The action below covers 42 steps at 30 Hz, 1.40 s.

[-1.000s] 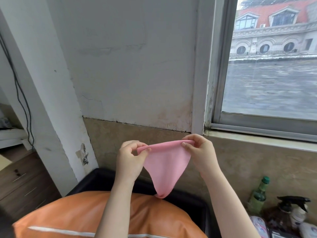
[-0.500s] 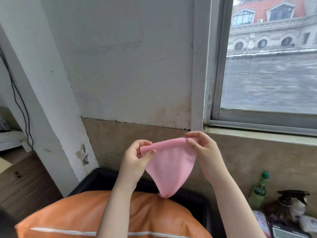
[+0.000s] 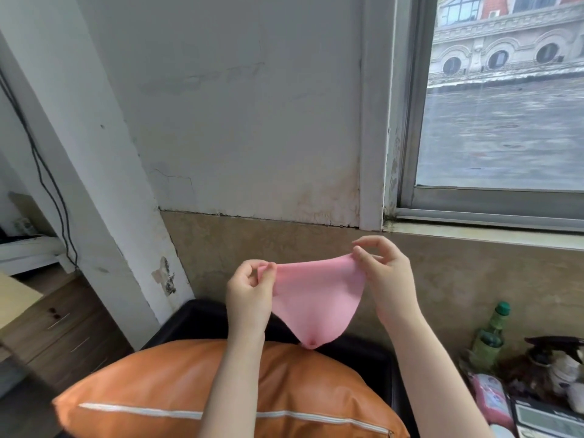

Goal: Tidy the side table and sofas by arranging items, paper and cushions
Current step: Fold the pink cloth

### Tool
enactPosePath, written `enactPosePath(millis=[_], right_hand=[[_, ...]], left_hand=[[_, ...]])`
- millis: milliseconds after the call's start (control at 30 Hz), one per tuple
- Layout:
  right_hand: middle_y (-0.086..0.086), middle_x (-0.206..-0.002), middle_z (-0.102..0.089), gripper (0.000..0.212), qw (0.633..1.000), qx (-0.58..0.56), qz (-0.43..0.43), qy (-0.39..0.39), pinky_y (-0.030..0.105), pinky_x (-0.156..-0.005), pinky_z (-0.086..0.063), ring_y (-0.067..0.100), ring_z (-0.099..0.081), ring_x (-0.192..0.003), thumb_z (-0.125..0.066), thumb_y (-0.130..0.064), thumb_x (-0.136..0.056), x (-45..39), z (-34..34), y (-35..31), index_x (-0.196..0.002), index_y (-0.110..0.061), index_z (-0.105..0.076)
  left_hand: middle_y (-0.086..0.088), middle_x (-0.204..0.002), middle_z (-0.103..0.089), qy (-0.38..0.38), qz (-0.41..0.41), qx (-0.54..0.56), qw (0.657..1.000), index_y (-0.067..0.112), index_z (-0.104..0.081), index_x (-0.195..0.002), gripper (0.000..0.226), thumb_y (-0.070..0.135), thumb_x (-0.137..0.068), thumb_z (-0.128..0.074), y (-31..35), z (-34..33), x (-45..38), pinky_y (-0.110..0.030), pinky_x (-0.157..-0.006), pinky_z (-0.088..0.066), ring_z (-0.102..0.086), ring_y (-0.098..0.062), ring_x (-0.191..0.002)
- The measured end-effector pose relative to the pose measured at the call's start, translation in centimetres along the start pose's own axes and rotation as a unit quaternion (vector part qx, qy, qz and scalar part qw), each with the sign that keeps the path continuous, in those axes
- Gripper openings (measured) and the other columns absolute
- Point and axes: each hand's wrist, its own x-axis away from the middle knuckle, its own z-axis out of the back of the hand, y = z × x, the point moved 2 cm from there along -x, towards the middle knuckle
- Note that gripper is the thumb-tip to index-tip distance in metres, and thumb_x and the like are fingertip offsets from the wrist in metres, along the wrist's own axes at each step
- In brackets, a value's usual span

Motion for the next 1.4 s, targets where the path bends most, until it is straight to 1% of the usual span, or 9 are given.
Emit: enactPosePath(millis=[200,367,600,767,933,1033,1133,1300,1400], right_hand=[[-0.003,-0.083,-0.069,0.032,0.997,-0.014,0.002,-0.08,0.016,-0.07,-0.047,0.006,-0.061,-0.079,-0.067,0.005,-0.078,0.2,-0.2,0.0,-0.084,-0.026,-0.069],[-0.007,-0.068,-0.065,0.026,1.0,0.024,0.018,-0.002,0.006,-0.06,-0.043,-0.005,-0.057,-0.062,-0.067,0.0,-0.08,-0.3,0.2,-0.2,-0.07,-0.024,-0.068],[-0.012,-0.061,-0.062,0.021,0.999,0.021,0.024,0.002,0.007,-0.056,-0.039,-0.003,-0.052,-0.058,-0.066,-0.007,-0.083,-0.3,-0.3,0.0,-0.067,-0.021,-0.065],[-0.006,-0.068,-0.069,0.018,1.0,-0.019,0.005,-0.004,0.009,-0.058,-0.042,-0.002,-0.057,-0.062,-0.067,-0.009,-0.082,-0.3,-0.5,-0.1,-0.076,-0.025,-0.071],[-0.006,-0.081,-0.068,0.04,0.997,0.0,0.006,-0.078,0.012,-0.067,-0.047,-0.002,-0.061,-0.072,-0.069,0.012,-0.073,-0.4,-1.2,-0.1,-0.087,-0.026,-0.068],[-0.006,-0.077,-0.068,0.033,0.999,0.016,0.011,-0.046,0.01,-0.065,-0.047,-0.003,-0.061,-0.068,-0.067,0.01,-0.075,-0.6,-1.0,0.0,-0.079,-0.023,-0.067],[-0.01,-0.066,-0.065,0.025,0.999,0.036,0.019,-0.007,0.012,-0.062,-0.044,-0.002,-0.056,-0.062,-0.067,0.0,-0.08,-0.7,-0.8,0.3,-0.071,-0.024,-0.067],[-0.01,-0.064,-0.064,0.023,0.999,0.038,0.01,-0.012,0.012,-0.058,-0.043,0.002,-0.055,-0.063,-0.067,-0.005,-0.082,-0.7,-0.7,0.3,-0.069,-0.025,-0.067],[-0.001,-0.07,-0.065,0.019,0.999,0.032,-0.005,-0.01,0.014,-0.056,-0.041,0.0,-0.054,-0.061,-0.066,-0.008,-0.083,-0.5,-0.7,0.3,-0.078,-0.025,-0.066]], left_hand=[[0.008,-0.075,-0.065,-0.006,-0.024,0.004,1.0,0.024,-0.063,-0.077,0.025,0.011,-0.095,-0.052,-0.2,-0.5,-0.1,-0.02,-0.062,-0.043,-0.054,-0.003,-0.064],[0.005,-0.094,-0.068,-0.107,-0.023,0.034,0.993,0.027,-0.062,-0.095,0.026,0.003,-0.087,-0.062,0.2,-0.4,-0.3,-0.016,-0.075,-0.047,-0.063,-0.002,-0.083],[0.007,-0.066,-0.063,0.008,-0.068,-0.038,0.997,0.024,-0.062,-0.067,0.027,0.009,-0.09,-0.059,-0.3,0.2,-0.7,-0.01,-0.058,-0.042,-0.054,0.005,-0.058],[0.006,-0.059,-0.056,0.018,-0.037,-0.052,0.998,0.019,-0.059,-0.062,0.031,0.024,-0.092,-0.058,-0.6,0.4,-0.9,-0.013,-0.054,-0.037,-0.049,0.002,-0.053],[0.005,-0.079,-0.064,0.002,-0.023,0.001,1.0,0.018,-0.062,-0.086,0.011,0.014,-0.094,-0.055,-0.5,0.7,-0.9,-0.016,-0.064,-0.045,-0.059,-0.006,-0.073],[0.004,-0.087,-0.064,-0.049,0.008,0.06,0.997,0.023,-0.058,-0.101,0.016,0.009,-0.092,-0.057,-0.2,0.9,-1.0,-0.01,-0.066,-0.044,-0.059,0.007,-0.068],[0.004,-0.087,-0.067,-0.113,0.008,0.08,0.99,0.023,-0.06,-0.1,0.025,0.0,-0.09,-0.057,0.2,0.7,-0.9,-0.013,-0.07,-0.048,-0.061,0.004,-0.071],[0.002,-0.082,-0.068,-0.019,-0.017,-0.015,1.0,0.023,-0.066,-0.078,0.017,0.01,-0.088,-0.063,-0.5,1.0,-1.4,-0.018,-0.07,-0.046,-0.062,-0.009,-0.077],[0.005,-0.077,-0.068,0.003,-0.031,-0.022,0.999,0.026,-0.065,-0.077,0.02,0.012,-0.09,-0.06,-0.6,0.9,-1.3,-0.019,-0.068,-0.045,-0.061,-0.002,-0.071]])
